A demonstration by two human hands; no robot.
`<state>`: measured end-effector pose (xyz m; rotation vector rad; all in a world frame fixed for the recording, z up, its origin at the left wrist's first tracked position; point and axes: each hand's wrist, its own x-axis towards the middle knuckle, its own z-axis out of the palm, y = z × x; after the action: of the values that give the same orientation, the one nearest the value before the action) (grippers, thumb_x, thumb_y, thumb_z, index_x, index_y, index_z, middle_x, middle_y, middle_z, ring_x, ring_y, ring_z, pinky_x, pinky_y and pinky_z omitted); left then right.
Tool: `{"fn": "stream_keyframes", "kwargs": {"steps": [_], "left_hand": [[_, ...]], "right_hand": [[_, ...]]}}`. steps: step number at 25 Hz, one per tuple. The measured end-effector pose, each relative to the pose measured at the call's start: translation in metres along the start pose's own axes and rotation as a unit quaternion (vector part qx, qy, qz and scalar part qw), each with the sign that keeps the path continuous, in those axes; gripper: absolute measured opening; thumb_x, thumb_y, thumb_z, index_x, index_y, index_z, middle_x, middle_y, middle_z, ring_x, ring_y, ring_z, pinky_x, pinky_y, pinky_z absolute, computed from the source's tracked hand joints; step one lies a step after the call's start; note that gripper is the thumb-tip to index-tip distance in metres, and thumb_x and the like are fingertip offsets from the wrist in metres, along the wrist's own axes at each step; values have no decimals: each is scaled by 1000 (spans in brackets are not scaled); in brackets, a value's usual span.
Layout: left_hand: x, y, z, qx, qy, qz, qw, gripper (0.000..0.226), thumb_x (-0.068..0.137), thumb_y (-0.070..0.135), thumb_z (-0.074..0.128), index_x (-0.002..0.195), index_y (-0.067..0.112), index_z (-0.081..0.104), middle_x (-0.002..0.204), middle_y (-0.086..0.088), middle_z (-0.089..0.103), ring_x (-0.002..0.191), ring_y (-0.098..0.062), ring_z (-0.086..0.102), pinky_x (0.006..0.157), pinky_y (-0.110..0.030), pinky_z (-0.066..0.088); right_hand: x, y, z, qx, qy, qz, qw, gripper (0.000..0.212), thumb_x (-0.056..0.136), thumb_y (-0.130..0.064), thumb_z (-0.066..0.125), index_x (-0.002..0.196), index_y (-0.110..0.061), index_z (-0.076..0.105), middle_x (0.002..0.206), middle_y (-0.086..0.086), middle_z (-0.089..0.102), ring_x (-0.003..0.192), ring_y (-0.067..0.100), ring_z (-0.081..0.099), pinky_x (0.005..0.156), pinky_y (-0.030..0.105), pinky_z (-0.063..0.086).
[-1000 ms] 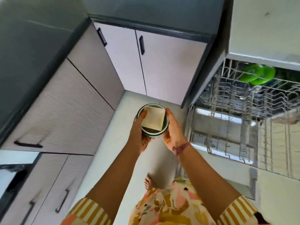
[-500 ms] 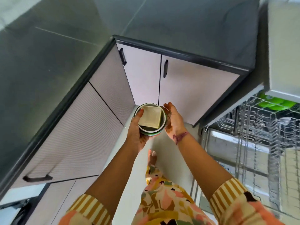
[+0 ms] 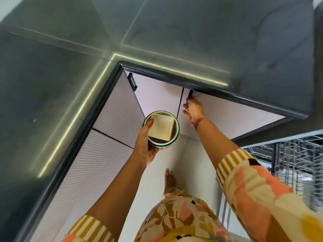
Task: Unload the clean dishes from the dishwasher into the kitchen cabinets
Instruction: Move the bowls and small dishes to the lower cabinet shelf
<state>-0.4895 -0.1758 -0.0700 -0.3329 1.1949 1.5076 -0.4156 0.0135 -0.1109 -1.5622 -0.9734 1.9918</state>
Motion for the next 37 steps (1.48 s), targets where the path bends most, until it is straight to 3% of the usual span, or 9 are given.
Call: {"fn": "stream_keyframes", "kwargs": {"steps": [2, 5, 7, 12, 17, 21, 25, 28, 37], "left_hand": [[4, 3, -2, 8, 4, -6, 1000, 59, 74, 40, 73, 127, 21, 57, 126, -16, 60, 112, -40, 59, 90, -65, 46], [2, 1, -6, 15, 3, -19, 1000, 50, 79, 39, 70, 123, 19, 58, 122, -17, 62, 108, -39, 61, 89, -62, 48], [-2, -1, -10, 20, 4, -25, 999, 48, 80, 39, 69, 122, 18, 58, 120, -17, 63, 108, -39, 62, 90, -62, 48], [-31, -13, -30, 42, -20, -29, 999, 54, 78, 41, 70, 126, 18, 58, 122, -17, 63, 109, -40, 62, 91, -64, 46], [-74, -33, -51, 70, -54, -34, 995, 48, 83, 40, 65, 126, 19, 58, 115, -15, 66, 106, -37, 63, 89, -61, 48], [-111, -64, -81, 89, -78, -58, 991, 47, 82, 41, 66, 123, 20, 61, 117, -14, 65, 110, -37, 61, 92, -64, 45], [-137, -91, -105, 103, -79, -79, 988, 53, 81, 41, 67, 127, 17, 59, 122, -17, 64, 108, -39, 62, 93, -65, 44], [-146, -107, -110, 111, -80, -96, 986, 53, 79, 41, 68, 126, 18, 59, 123, -18, 63, 107, -40, 63, 91, -64, 45], [-143, -134, -77, 105, -103, -105, 984, 51, 81, 40, 68, 127, 20, 59, 123, -17, 63, 111, -41, 61, 91, -63, 46]], "right_hand": [[14, 4, 3, -96, 14, -20, 995, 39, 97, -20, 48, 137, -17, 45, 133, 8, 55, 125, 29, 50, 107, 46, 39], [14, 12, -6, -218, 34, -83, 972, 36, 95, -18, 53, 131, -16, 53, 133, 6, 55, 120, 24, 52, 99, 27, 38], [-2, 23, -11, -240, 41, -101, 965, 31, 94, -19, 55, 124, -12, 57, 125, 8, 60, 111, 23, 55, 92, 24, 39], [-80, 94, -33, -199, 93, -148, 964, 20, 94, -23, 57, 107, -9, 64, 97, 3, 64, 90, 19, 57, 90, 35, 51], [-144, 165, -73, -200, 144, -148, 958, 41, 92, -20, 60, 130, -11, 50, 124, 7, 60, 108, 22, 58, 91, 25, 47], [-190, 198, -116, -147, 195, -175, 954, 50, 86, -7, 67, 132, -10, 48, 124, 3, 59, 106, 15, 60, 89, 22, 48], [-217, 210, -167, -148, 245, -147, 947, 59, 76, -9, 77, 127, -11, 47, 112, 2, 61, 102, 17, 61, 90, 33, 52], [-224, 213, -208, -158, 284, -94, 941, 70, 73, -22, 80, 132, -12, 42, 121, 9, 61, 113, 28, 58, 98, 46, 48], [-231, 220, -262, -84, 308, -64, 946, 90, 72, -16, 73, 148, -22, 24, 134, 6, 54, 120, 25, 55, 103, 47, 45]]}}
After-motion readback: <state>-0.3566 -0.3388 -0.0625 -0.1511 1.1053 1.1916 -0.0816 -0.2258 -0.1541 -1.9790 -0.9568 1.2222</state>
